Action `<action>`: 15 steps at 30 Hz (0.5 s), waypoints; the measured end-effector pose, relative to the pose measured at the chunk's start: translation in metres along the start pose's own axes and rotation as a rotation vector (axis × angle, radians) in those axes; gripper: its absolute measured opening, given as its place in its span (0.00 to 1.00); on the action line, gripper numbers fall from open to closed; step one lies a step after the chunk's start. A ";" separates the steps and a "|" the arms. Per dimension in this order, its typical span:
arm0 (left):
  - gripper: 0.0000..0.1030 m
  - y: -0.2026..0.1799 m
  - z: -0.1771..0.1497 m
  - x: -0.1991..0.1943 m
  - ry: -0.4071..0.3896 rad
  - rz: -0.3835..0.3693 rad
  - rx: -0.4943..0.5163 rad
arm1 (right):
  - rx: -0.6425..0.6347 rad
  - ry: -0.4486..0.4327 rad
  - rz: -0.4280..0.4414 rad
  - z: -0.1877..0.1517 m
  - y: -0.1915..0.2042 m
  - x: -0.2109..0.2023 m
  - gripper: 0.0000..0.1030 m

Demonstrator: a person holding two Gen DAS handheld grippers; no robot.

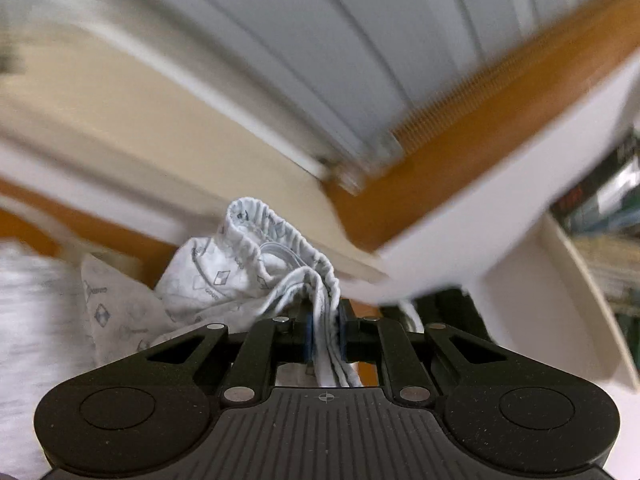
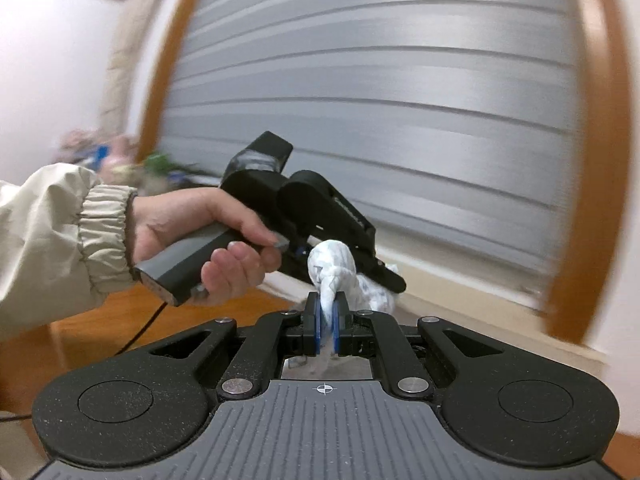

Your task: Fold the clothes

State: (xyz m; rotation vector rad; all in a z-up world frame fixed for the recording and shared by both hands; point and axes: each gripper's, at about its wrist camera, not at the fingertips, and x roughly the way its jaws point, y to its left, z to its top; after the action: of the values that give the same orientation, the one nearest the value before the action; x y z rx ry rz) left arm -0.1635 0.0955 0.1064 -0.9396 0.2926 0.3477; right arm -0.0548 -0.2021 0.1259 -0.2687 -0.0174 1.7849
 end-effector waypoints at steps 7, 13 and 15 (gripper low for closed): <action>0.18 -0.086 -0.046 0.155 0.232 -0.015 0.195 | 0.184 0.047 -0.199 -0.063 -0.067 -0.077 0.07; 0.40 -0.103 -0.087 0.207 0.360 0.081 0.329 | 0.308 0.178 -0.304 -0.133 -0.094 -0.092 0.12; 0.55 -0.099 -0.080 0.200 0.337 0.080 0.319 | 0.310 0.205 -0.308 -0.146 -0.095 -0.091 0.14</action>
State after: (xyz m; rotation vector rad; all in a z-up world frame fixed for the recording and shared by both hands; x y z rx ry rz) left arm 0.0515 0.0086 0.0558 -0.6697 0.6754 0.2055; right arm 0.0825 -0.2873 0.0146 -0.2105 0.3447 1.4226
